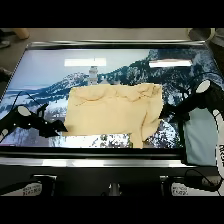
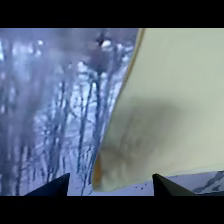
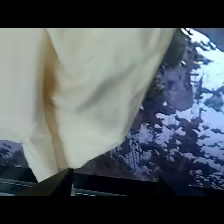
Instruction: Fold the shirts.
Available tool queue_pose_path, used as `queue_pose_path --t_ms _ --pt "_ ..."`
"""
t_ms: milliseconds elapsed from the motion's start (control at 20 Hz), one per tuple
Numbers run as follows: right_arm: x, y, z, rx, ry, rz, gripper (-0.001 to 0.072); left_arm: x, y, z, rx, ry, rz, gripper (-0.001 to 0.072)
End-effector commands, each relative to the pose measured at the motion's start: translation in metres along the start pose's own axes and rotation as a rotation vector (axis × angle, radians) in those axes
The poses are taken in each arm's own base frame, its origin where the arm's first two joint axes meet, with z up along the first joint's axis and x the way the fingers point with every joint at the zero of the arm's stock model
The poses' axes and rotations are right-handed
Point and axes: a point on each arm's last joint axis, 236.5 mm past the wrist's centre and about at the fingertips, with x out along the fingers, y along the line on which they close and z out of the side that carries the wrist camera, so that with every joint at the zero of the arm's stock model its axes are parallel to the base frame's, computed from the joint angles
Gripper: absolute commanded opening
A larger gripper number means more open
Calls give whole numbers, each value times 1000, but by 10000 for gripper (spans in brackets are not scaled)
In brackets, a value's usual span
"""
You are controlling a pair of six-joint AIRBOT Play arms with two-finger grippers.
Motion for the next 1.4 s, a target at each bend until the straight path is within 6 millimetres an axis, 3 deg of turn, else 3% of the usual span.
queue_pose_path --t_ms 0,50,100,150,250,450,500,600,650,750,800,850,950,1000,1050,1100,1150,1200,1250,1300,1350 --pt "9 -8 -17 -4 40 -15 527 12 -10 7 -31 -50 -62 592" --pt "12 -11 -19 -1 45 -25 527 15 -11 7 -26 -46 -59 574" --pt "18 -15 -22 6 53 -31 529 16 -12 7 -23 -45 -57 413" --pt "28 -18 -26 19 64 -30 529 17 -13 7 -21 -47 -58 309" --pt "46 -9 -26 53 42 36 528 17 -13 7 -18 -47 -58 25" --pt "77 3 -11 49 -56 57 525 7 -18 9 27 -78 -63 21" --pt "83 8 -7 26 -83 44 456 2 -20 10 35 -94 -65 21" --pt "85 13 14 4 -176 18 130 -12 -28 16 60 -143 -72 21" --pt "81 16 19 22 -190 25 29 -23 -33 22 76 -177 -77 21" --pt "51 27 28 -4 -215 43 24 -62 -54 42 133 -296 -95 21" --pt "18 40 39 -69 -276 48 22 -94 -71 54 177 -385 -108 20" --pt "-29 59 51 -139 -382 60 22 -143 -94 65 242 -513 -121 20" --pt "-174 110 61 -294 -741 66 22 -278 -151 65 397 -856 -151 20" --pt "-267 137 44 -387 -982 42 23 -366 -183 43 479 -1085 -170 20" --pt "-354 157 11 -451 -1224 16 23 -446 -207 8 552 -1310 -177 20" --pt "-434 168 -38 -496 -1466 -38 23 -523 -221 -42 609 -1542 -167 21" --pt "-487 171 -88 -518 -1640 -85 23 -575 -228 -92 648 -1719 -158 20" --pt "-522 169 -136 -517 -1774 -119 23 -609 -233 -140 680 -1846 -170 20" --pt "-537 167 -169 -504 -1846 -117 23 -624 -235 -172 682 -1905 -213 20" --pt "-541 165 -189 -490 -1872 -98 23 -628 -234 -192 662 -1916 -267 20" --pt "-538 164 -203 -490 -1867 -93 24 -622 -233 -199 655 -1894 -275 20"
